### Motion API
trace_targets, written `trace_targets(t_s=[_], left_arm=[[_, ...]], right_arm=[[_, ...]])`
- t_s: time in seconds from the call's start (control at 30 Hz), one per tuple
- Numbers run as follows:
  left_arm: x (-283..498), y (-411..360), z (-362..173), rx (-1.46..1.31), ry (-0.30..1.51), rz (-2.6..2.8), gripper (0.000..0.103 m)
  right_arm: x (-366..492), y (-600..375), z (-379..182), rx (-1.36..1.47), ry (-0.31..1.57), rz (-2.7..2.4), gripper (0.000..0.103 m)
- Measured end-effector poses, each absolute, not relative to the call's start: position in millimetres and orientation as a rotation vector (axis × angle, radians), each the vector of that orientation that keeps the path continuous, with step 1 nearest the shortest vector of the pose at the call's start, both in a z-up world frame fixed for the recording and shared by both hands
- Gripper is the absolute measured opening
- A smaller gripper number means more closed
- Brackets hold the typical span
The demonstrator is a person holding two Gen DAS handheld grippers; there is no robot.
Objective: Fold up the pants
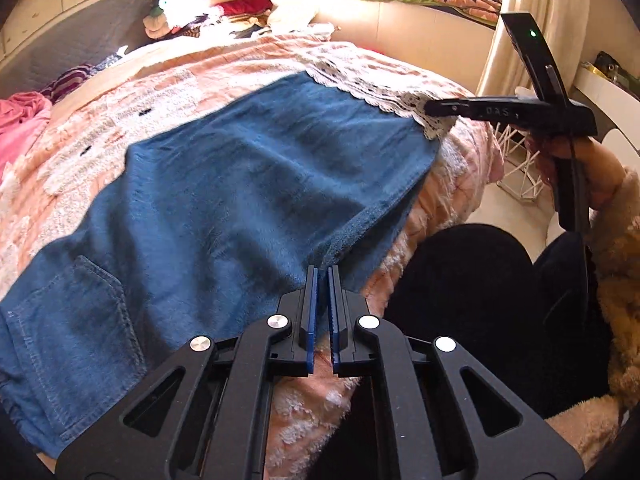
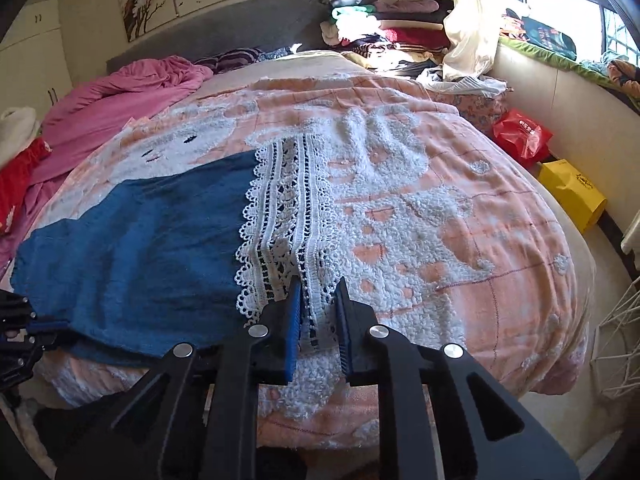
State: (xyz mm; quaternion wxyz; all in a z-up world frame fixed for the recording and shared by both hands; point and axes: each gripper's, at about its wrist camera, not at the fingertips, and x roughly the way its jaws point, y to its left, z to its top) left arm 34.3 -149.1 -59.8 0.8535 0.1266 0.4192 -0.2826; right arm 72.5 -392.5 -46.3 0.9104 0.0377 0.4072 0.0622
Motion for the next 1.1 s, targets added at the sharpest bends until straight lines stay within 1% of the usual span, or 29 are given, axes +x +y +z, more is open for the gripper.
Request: trace_targets(t_s=[0.07, 0.1, 0.17, 0.23, 0.27, 0.3, 0.37, 0.43, 0.53, 0.63, 0.7, 0.8, 0.87, 0.93, 1.0, 1.07, 1.1], left_arm=[[39.4, -151.1, -71.7, 0.268, 0.914, -0.586, 0.002], [41.1, -149.6, -73.1, 0.244, 0.92, -0.588, 0.002], [42.1, -146.0, -70.4, 0.21, 0.927, -0.611, 0.004], [41.0, -141.3, -65.8, 0.185, 0.931, -0.624, 0.022], [40.1, -138.0, -61.6, 0.175, 0.924, -0.621, 0.033], [39.3, -134.2, -56.5, 0.167, 0.919, -0.614, 0.038], [39.2, -121.7, -41.6, 0.124, 0.894, -0.609, 0.039], [45.4, -103.4, -27.6, 0.073, 0.878, -0.571, 0.044], [58.6, -65.9, -12.1, 0.032, 0.856, -0.428, 0.047], [63.3, -12.3, -2.9, 0.004, 0.854, -0.239, 0.049], [60.3, 25.6, 0.8, -0.031, 0.854, -0.134, 0.055], [54.4, 72.1, -1.3, -0.038, 0.846, 0.026, 0.072], [56.3, 96.5, -11.9, -0.09, 0.883, 0.063, 0.074], [63.4, 112.8, -27.9, -0.212, 0.952, 0.027, 0.081], [67.9, 117.7, -43.4, -0.335, 0.991, -0.014, 0.081], [71.8, 111.1, -51.7, -0.37, 0.991, -0.026, 0.081], [73.1, 106.3, -52.2, -0.355, 0.974, -0.014, 0.064]], right_arm=[[78.8, -393.8, -59.3, 0.087, 0.873, 0.122, 0.018], [79.6, -396.2, -62.0, 0.101, 0.872, 0.115, 0.021], [78.4, -400.8, -60.4, 0.135, 0.862, 0.121, 0.023], [75.4, -405.1, -57.8, 0.157, 0.842, 0.116, 0.035], [73.8, -407.7, -56.9, 0.178, 0.839, 0.123, 0.036], [72.1, -410.4, -56.1, 0.202, 0.833, 0.131, 0.038], [68.2, -414.6, -51.6, 0.231, 0.809, 0.139, 0.042], [65.3, -418.7, -46.4, 0.253, 0.788, 0.14, 0.045], [63.5, -424.3, -43.8, 0.293, 0.771, 0.141, 0.045], [62.8, -422.0, -41.9, 0.298, 0.763, 0.149, 0.046], [62.6, -414.0, -37.6, 0.279, 0.745, 0.166, 0.046], [63.4, -394.8, -26.1, 0.242, 0.699, 0.21, 0.047], [67.4, -378.5, -17.5, 0.226, 0.671, 0.284, 0.051], [73.0, -358.2, -15.0, 0.201, 0.677, 0.347, 0.057], [80.1, -337.8, -16.8, 0.163, 0.703, 0.395, 0.057], [89.5, -321.5, -24.0, 0.144, 0.749, 0.434, 0.057], [95.1, -316.4, -28.5, 0.141, 0.773, 0.439, 0.057]])
